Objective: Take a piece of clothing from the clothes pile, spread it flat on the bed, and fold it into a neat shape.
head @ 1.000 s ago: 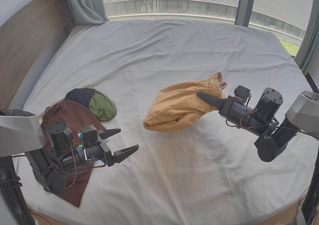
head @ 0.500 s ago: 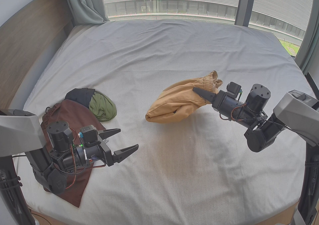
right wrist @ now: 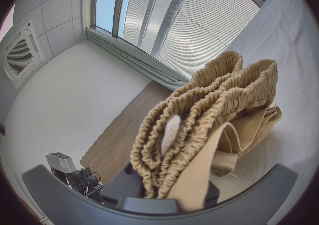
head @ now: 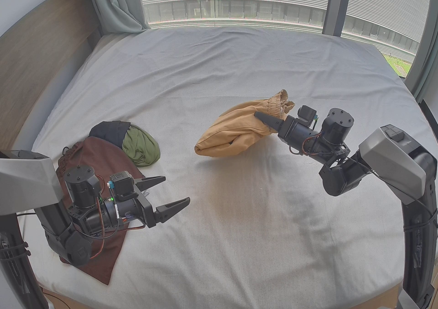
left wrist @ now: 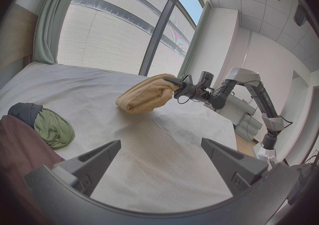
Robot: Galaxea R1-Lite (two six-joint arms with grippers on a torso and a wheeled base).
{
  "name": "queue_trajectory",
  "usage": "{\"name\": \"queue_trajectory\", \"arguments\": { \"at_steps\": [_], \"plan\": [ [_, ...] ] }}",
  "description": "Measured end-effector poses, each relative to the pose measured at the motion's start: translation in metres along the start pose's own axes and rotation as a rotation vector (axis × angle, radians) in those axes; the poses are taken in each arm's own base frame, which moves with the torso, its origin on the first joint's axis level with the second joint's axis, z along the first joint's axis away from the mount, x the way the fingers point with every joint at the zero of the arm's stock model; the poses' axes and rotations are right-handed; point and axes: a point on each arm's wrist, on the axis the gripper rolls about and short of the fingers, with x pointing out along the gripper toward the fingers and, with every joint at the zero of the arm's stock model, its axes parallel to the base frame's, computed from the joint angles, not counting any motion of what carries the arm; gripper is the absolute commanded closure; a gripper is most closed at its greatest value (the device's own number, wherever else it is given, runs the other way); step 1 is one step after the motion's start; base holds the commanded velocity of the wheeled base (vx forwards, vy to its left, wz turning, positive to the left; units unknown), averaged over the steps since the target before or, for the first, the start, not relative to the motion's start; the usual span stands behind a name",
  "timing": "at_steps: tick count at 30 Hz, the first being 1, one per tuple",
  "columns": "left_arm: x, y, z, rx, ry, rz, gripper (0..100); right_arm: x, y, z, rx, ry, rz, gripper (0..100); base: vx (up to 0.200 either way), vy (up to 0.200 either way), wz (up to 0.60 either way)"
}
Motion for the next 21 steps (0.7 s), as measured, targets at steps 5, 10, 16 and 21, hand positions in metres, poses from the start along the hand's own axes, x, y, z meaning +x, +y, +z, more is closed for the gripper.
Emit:
{"name": "queue_trajectory", "arguments": {
  "at_steps": [5, 10, 16, 21],
  "plan": [
    [0.0, 0.0, 0.0, -0.011, -0.001, -0.001, 0, 0.003, -0.015, -0.013, 0.033, 0.024, -0.026, 100, 0.0, 0.0, 0.0],
    [0.0, 0.0, 0.0, -0.014, 0.0, -0.004, 0, 0.001, -0.028, -0.02, 0.051, 0.034, -0.052, 100, 0.0, 0.0, 0.0],
    [0.001, 0.0, 0.0, -0.02, 0.0, -0.004, 0, 0.004, -0.028, -0.014, 0.08, 0.019, -0.044, 100, 0.0, 0.0, 0.0],
    [0.001, 0.001, 0.001, -0.029, -0.005, -0.004, 0, 0.012, -0.024, -0.001, 0.075, -0.005, -0.021, 100, 0.0, 0.0, 0.0]
  ]
}}
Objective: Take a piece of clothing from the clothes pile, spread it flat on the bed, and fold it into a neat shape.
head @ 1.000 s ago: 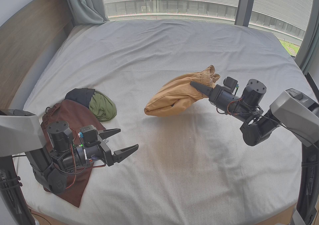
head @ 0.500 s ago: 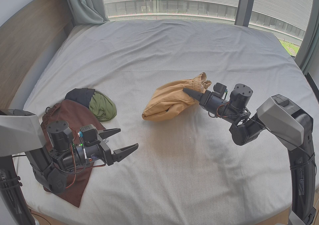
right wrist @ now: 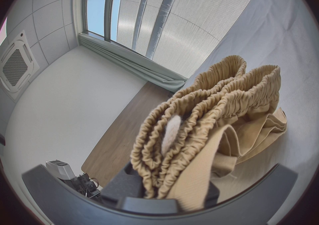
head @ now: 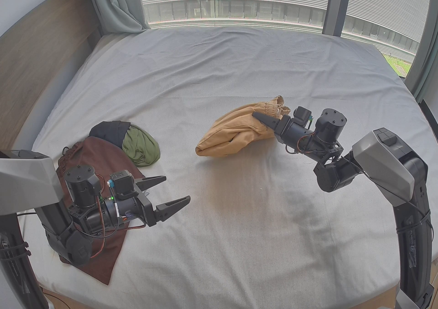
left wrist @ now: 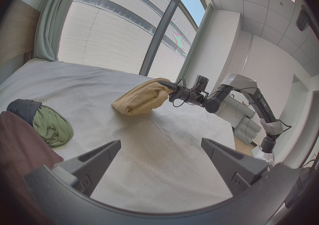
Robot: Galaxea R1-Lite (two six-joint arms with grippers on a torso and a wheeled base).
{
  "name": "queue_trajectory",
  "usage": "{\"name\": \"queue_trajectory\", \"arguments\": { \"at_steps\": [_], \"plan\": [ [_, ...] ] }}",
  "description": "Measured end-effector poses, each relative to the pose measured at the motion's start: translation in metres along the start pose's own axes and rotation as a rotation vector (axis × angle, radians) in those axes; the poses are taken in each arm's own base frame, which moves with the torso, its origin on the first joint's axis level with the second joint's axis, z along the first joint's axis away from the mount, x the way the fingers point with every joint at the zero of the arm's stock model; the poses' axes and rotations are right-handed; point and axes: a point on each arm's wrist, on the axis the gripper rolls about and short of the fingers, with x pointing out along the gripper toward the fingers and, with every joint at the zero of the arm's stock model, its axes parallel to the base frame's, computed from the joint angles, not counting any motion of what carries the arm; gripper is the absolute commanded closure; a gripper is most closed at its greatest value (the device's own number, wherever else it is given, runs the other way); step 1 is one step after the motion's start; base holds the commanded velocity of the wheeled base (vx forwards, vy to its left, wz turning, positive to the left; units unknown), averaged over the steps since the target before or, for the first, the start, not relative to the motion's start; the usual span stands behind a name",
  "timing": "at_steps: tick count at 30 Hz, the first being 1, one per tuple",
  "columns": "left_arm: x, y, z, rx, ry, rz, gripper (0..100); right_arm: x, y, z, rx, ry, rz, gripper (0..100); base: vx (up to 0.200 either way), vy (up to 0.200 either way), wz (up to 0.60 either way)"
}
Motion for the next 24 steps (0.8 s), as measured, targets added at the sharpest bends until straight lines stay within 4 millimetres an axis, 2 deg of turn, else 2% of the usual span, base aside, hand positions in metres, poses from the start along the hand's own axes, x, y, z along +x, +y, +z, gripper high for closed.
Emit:
{"name": "queue_trajectory", "arguments": {
  "at_steps": [8, 12, 18, 24],
  "plan": [
    [0.001, 0.0, 0.002, -0.008, -0.008, -0.002, 0, 0.013, 0.011, 0.027, -0.055, -0.061, 0.061, 100, 0.0, 0.0, 0.0],
    [0.001, 0.0, 0.002, -0.011, -0.008, -0.006, 0, 0.016, 0.006, 0.03, -0.062, -0.071, 0.063, 100, 0.0, 0.0, 0.0],
    [0.0, 0.0, 0.002, -0.012, -0.006, -0.007, 0, 0.016, -0.019, 0.008, -0.027, -0.04, 0.026, 100, 0.0, 0.0, 0.0],
    [0.0, 0.0, 0.002, -0.013, -0.006, -0.006, 0, 0.004, -0.044, -0.028, 0.021, 0.026, -0.045, 100, 0.0, 0.0, 0.0]
  ]
}}
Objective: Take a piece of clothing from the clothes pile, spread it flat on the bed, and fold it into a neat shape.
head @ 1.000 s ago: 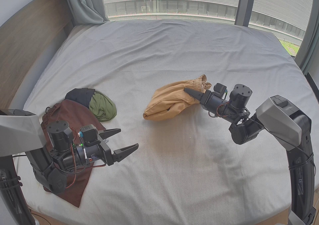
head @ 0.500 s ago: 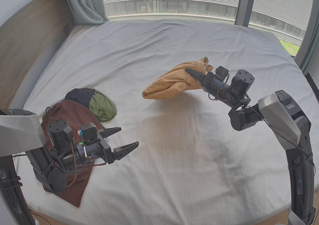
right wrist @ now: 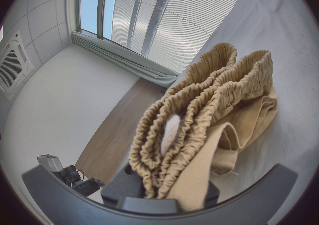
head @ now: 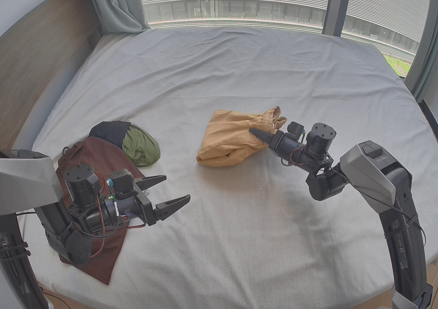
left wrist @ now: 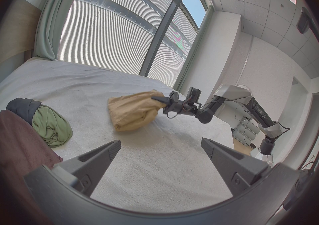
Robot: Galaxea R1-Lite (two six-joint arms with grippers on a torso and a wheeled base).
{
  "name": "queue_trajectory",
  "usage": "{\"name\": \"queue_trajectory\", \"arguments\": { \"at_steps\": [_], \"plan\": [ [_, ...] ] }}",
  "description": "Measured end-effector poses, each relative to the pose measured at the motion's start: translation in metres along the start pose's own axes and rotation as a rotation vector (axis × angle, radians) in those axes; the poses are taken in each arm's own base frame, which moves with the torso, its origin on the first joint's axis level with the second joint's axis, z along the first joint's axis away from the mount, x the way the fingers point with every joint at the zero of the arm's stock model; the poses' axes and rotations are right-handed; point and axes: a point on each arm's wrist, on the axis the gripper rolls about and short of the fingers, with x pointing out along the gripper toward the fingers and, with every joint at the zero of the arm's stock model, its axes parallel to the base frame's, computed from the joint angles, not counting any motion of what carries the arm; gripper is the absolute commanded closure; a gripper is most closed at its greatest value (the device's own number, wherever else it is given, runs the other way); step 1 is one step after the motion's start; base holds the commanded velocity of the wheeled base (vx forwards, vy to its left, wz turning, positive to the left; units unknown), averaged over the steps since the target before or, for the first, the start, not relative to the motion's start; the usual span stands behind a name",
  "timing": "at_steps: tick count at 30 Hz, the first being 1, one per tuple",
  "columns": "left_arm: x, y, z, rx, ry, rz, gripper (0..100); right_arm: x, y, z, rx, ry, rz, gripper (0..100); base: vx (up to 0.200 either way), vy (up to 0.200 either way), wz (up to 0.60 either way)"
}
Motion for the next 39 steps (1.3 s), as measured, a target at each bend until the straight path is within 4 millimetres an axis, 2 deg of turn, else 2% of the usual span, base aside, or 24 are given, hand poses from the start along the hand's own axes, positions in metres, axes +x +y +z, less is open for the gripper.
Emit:
{"name": "queue_trajectory", "arguments": {
  "at_steps": [5, 11, 23, 24, 32, 39],
  "plan": [
    [0.0, 0.0, 0.001, 0.003, -0.003, 0.0, 0, -0.013, -0.012, -0.021, 0.011, 0.029, -0.036, 100, 0.0, 0.0, 0.0],
    [0.0, 0.0, 0.002, 0.004, -0.006, 0.0, 0, -0.022, -0.024, -0.038, 0.022, 0.049, -0.065, 100, 0.0, 0.0, 0.0],
    [-0.003, 0.005, 0.002, 0.004, -0.01, 0.019, 0, -0.025, -0.031, -0.045, 0.035, 0.059, -0.081, 100, 0.0, 0.0, 0.0],
    [-0.003, 0.005, 0.002, 0.004, -0.01, 0.018, 0, -0.025, -0.032, -0.046, 0.034, 0.06, -0.081, 0, 0.0, 0.0, 0.0],
    [-0.002, 0.006, 0.004, 0.007, -0.015, 0.018, 0, -0.029, -0.036, -0.05, 0.023, 0.072, -0.099, 0, 0.0, 0.0, 0.0],
    [-0.002, 0.006, 0.004, 0.007, -0.016, 0.019, 0, -0.045, -0.041, -0.05, 0.023, 0.094, -0.153, 0, 0.0, 0.0, 0.0]
  ]
}}
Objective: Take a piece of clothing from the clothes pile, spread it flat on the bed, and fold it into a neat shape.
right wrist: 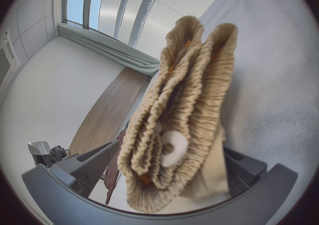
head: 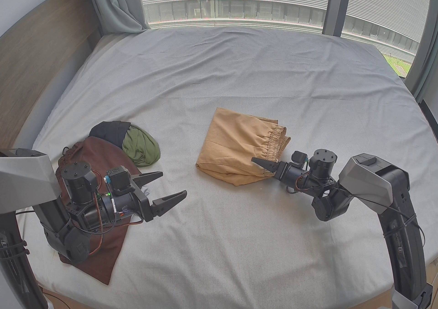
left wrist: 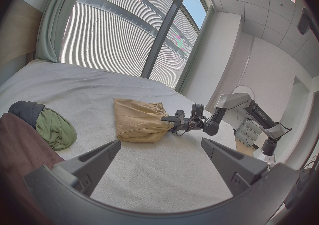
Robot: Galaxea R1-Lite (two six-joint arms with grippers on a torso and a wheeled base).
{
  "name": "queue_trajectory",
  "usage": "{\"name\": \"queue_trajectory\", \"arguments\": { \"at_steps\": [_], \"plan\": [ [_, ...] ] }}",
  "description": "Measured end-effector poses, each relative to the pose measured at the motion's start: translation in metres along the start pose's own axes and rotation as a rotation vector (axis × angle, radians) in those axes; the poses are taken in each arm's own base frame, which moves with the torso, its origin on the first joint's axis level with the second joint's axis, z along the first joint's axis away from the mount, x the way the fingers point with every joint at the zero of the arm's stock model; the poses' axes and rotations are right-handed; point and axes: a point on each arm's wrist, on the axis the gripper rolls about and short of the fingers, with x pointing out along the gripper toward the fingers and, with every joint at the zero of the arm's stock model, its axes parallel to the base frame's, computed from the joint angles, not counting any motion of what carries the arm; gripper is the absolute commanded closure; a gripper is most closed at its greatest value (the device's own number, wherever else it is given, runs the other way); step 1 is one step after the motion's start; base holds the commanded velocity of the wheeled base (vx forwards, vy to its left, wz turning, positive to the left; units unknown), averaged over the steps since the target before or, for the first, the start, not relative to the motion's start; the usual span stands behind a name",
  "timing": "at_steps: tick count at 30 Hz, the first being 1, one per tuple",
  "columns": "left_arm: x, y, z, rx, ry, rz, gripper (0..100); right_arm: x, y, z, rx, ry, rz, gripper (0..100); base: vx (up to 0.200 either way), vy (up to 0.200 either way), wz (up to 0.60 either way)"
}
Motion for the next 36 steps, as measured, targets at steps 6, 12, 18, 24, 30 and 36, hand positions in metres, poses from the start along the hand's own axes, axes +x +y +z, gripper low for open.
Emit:
{"name": "queue_trajectory", "arguments": {
  "at_steps": [6, 12, 18, 24, 30, 36],
  "plan": [
    [0.0, 0.0, 0.0, 0.0, 0.0, 0.0, 0, -0.022, 0.0, 0.001, 0.009, 0.019, -0.056, 0, 0.0, 0.0, 0.0],
    [-0.001, -0.001, 0.002, 0.004, -0.007, -0.001, 0, -0.047, 0.014, 0.009, -0.016, 0.02, -0.093, 0, 0.0, 0.0, 0.0],
    [-0.001, -0.001, 0.005, 0.006, -0.016, -0.001, 0, -0.065, 0.044, 0.04, -0.084, -0.043, -0.067, 0, 0.0, 0.0, 0.0],
    [0.0, -0.001, 0.009, 0.013, -0.028, -0.002, 0, -0.065, 0.077, 0.066, -0.141, -0.089, -0.014, 0, 0.0, 0.0, 0.0],
    [0.0, 0.0, 0.01, 0.009, -0.032, -0.002, 0, -0.042, 0.091, 0.073, -0.161, -0.083, 0.033, 0, 0.0, 0.0, 0.0],
    [-0.001, 0.001, 0.01, 0.0, -0.033, 0.003, 0, -0.018, 0.074, 0.063, -0.14, -0.047, 0.029, 0, 0.0, 0.0, 0.0]
  ]
}}
